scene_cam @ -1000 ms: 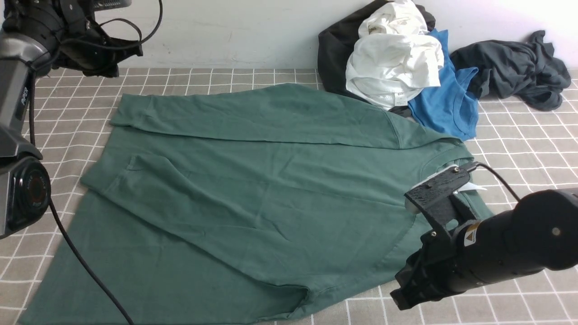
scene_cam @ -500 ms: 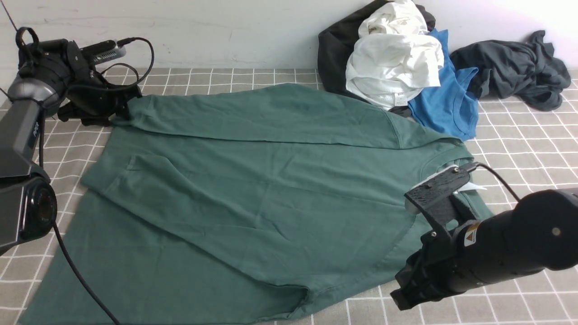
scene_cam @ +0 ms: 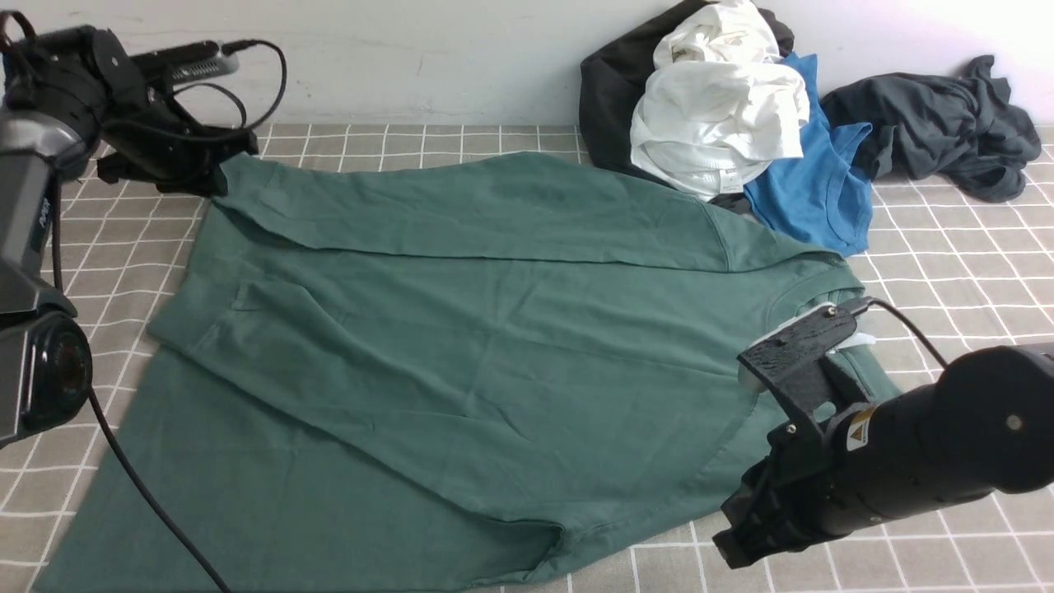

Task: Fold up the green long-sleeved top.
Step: Use the left arm to clamp the cuff farthest from it

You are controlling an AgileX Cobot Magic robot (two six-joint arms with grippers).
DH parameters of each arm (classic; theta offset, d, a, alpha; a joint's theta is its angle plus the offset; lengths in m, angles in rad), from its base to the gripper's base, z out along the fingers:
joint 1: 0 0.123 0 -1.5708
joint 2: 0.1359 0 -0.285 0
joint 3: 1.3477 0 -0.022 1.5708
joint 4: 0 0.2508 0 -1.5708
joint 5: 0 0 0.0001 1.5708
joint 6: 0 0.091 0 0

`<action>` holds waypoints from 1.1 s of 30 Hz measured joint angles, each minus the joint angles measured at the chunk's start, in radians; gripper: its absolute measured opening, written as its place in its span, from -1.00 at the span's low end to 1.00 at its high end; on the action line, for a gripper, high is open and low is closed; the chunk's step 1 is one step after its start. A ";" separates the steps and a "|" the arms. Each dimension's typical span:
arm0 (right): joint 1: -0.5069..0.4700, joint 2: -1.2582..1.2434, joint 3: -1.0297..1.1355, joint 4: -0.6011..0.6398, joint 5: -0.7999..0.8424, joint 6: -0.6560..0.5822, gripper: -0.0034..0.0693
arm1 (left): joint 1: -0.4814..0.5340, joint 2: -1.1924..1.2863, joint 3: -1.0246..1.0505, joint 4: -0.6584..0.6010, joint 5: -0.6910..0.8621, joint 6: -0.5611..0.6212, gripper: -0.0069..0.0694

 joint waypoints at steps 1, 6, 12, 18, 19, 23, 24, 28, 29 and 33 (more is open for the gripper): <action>0.000 0.000 0.000 0.000 0.000 0.000 -0.91 | 0.000 -0.004 -0.002 0.000 -0.002 0.001 -0.73; 0.000 0.000 0.000 -0.001 0.005 -0.001 -0.91 | -0.001 0.037 -0.002 0.010 -0.038 0.005 -0.54; 0.000 0.000 0.000 -0.001 0.014 -0.002 -0.91 | -0.001 0.093 0.000 0.022 -0.083 0.005 0.03; 0.000 0.000 0.000 -0.004 -0.013 -0.004 -0.91 | -0.001 0.094 0.000 0.022 -0.131 0.008 -0.11; 0.000 0.000 0.000 -0.004 -0.017 -0.004 -0.91 | -0.001 0.094 0.000 0.023 -0.134 0.010 -0.25; 0.000 0.000 0.000 -0.004 -0.019 -0.004 -0.91 | -0.001 0.094 0.000 0.018 -0.133 0.048 -0.73; 0.000 0.000 0.000 -0.004 -0.019 -0.004 -0.91 | -0.001 0.094 0.000 0.011 -0.130 0.058 -0.76; 0.000 0.000 0.000 -0.004 -0.018 -0.004 -0.91 | -0.001 0.076 0.000 -0.038 -0.085 0.101 -0.78; 0.000 0.000 0.000 -0.004 -0.018 -0.004 -0.91 | -0.001 0.065 0.000 -0.052 -0.071 0.109 -0.78; 0.000 0.000 0.000 -0.014 -0.018 -0.004 -0.91 | -0.001 -0.012 0.000 -0.090 -0.029 0.126 -0.78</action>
